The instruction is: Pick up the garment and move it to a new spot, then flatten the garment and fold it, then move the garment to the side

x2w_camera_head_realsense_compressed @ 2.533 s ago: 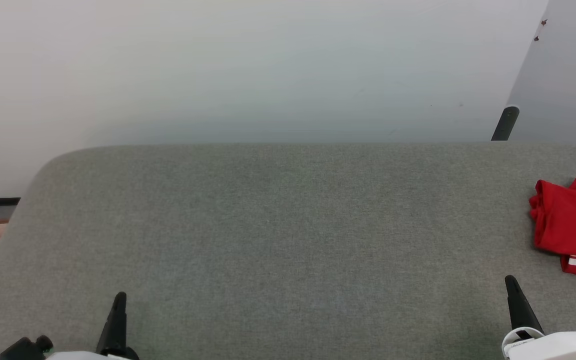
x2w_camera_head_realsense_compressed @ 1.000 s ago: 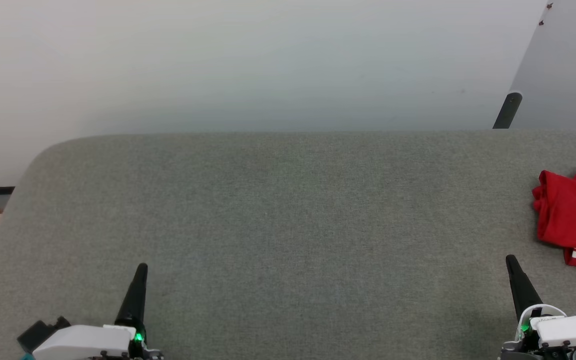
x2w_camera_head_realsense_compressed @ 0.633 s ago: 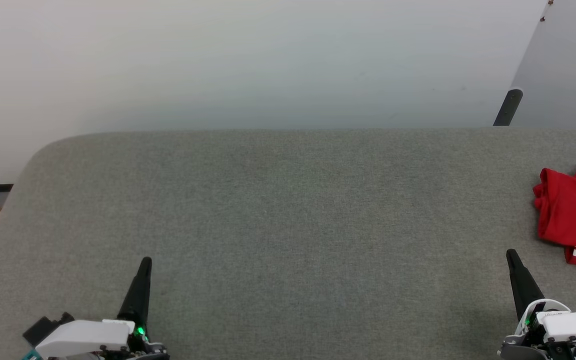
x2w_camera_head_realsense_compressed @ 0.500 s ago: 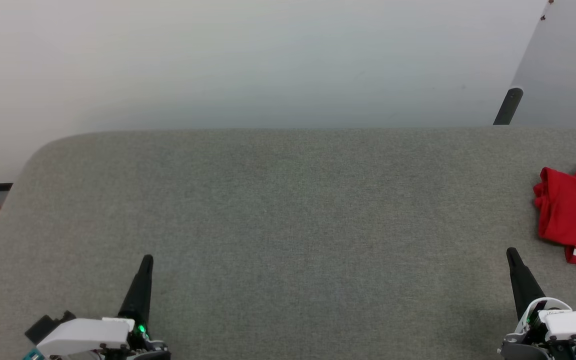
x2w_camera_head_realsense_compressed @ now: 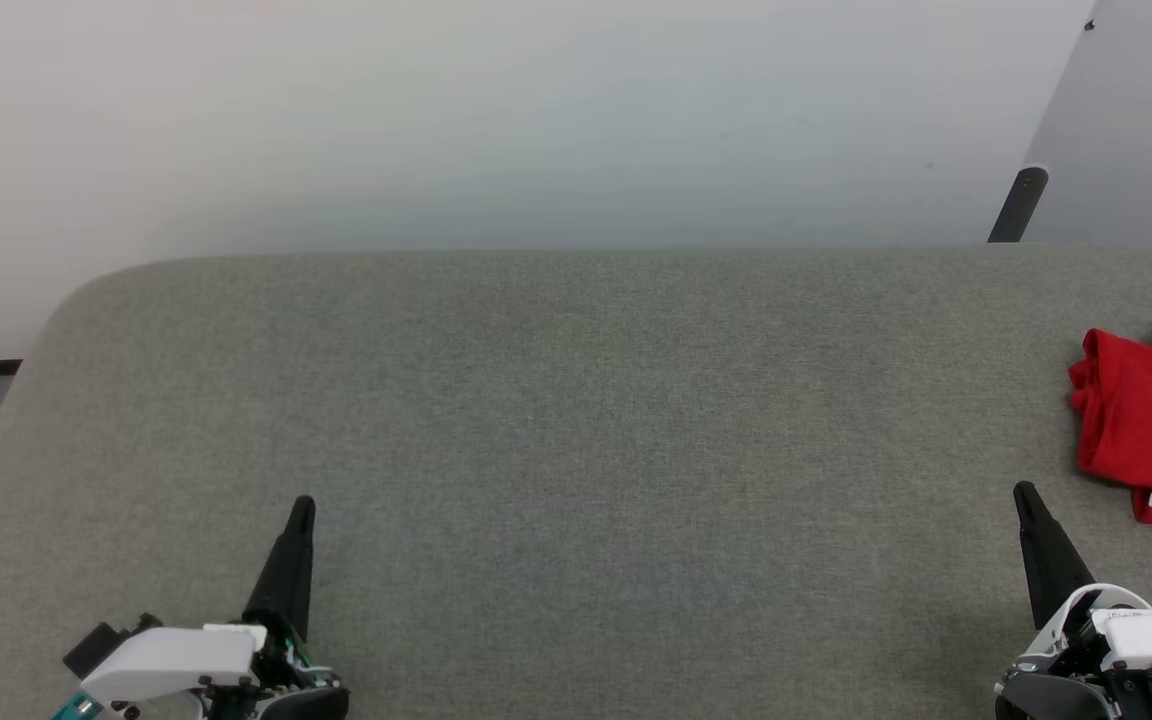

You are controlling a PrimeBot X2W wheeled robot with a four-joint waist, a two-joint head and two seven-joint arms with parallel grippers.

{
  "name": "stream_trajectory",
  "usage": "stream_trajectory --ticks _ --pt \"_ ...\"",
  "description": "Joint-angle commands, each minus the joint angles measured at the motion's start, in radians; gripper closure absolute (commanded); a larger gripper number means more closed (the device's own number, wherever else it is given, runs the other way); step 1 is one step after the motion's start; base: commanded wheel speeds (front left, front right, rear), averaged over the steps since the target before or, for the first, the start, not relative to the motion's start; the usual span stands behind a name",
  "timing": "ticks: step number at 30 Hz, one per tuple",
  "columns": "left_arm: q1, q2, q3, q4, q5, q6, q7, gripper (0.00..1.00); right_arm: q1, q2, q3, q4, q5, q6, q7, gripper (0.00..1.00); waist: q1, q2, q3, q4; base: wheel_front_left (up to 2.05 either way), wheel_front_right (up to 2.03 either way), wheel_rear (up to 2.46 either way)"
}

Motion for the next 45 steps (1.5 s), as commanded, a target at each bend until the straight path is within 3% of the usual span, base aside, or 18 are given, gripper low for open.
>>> stream_trajectory --ticks 1,45 --pt "-0.011 -0.001 0.003 0.001 -0.003 -0.005 0.003 1.00 -0.007 0.004 -0.002 0.000 0.004 0.000 0.003 1.00 0.0000 0.0000 0.000 0.000 0.00 0.00 0.00" --pt "-0.010 -0.001 0.002 0.001 -0.003 -0.005 0.002 1.00 -0.006 0.004 -0.001 0.000 0.004 0.000 0.002 1.00 0.0000 0.0000 0.000 0.000 0.00 0.00 0.00"
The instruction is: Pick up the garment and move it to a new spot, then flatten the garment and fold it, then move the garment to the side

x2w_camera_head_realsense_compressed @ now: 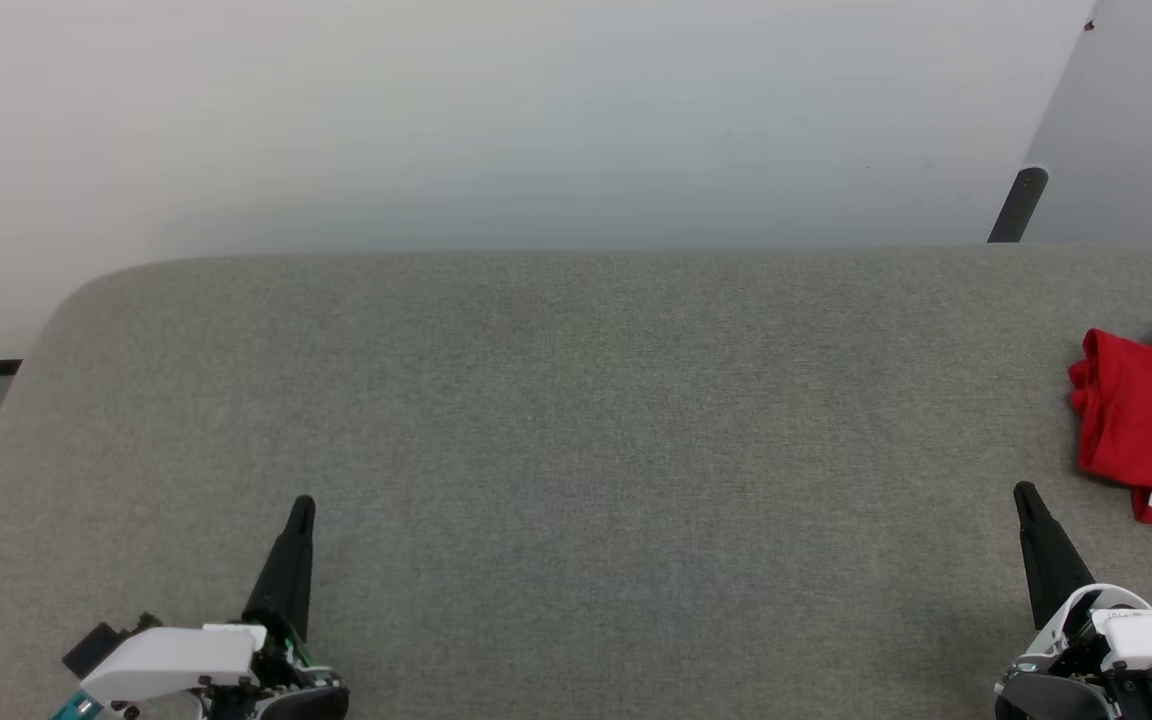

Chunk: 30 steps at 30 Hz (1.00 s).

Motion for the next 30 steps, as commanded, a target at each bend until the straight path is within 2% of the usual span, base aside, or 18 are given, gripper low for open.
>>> stream_trajectory --ticks 1,30 --pt "-0.010 0.000 0.002 0.001 -0.003 -0.005 0.002 1.00 -0.003 0.004 0.000 0.000 0.004 0.000 0.002 1.00 0.0000 0.0000 0.000 0.000 0.00 0.00 0.00" --pt "-0.010 0.000 0.002 0.001 -0.003 -0.005 0.002 1.00 -0.003 0.004 0.000 0.000 0.004 0.000 0.002 1.00 0.0000 0.0000 0.000 0.000 0.00 0.00 0.00"
